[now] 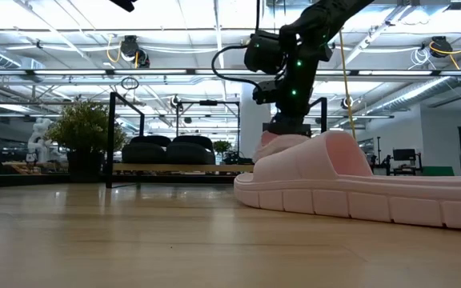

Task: Pick and place slides into the shelf
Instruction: Put the top pink slipper on the shelf

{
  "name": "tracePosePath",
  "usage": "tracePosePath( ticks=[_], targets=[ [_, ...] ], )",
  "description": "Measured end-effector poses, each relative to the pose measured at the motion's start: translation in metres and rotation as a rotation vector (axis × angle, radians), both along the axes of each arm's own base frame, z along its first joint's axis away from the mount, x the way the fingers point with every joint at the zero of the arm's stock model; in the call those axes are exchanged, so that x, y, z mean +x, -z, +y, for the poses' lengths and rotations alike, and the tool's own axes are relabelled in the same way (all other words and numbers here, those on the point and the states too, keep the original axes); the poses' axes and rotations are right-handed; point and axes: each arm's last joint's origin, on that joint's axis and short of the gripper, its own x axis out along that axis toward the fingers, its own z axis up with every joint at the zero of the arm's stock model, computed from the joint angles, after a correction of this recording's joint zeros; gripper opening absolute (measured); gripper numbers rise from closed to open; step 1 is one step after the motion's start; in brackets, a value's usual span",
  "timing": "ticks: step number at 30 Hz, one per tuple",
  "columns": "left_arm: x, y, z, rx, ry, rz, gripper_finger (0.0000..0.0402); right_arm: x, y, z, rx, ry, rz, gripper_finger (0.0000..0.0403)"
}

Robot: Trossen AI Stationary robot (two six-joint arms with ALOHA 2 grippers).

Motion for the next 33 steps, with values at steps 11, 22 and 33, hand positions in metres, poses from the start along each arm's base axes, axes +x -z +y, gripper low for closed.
tracePosePath(
  ticks=[11,22,33],
  targets=[
    [0.0000,0.0000,0.0000,0.000,0.000,0.000,0.0182,-0.0015,0.0010,-0.0009,0.003,-0.003,0.026,0.0000],
    [0.0000,0.0000,0.0000,0.000,0.000,0.000,0.0182,-0.0044,0.0019,-0.0003,0.008,-0.001,0.060,0.0000],
    [0.0000,0.0000,0.0000,0.000,0.000,0.000,0.0182,-0.0043,0.0020,-0.0002,0.015,-0.003,0.058,0.0039]
  ],
)
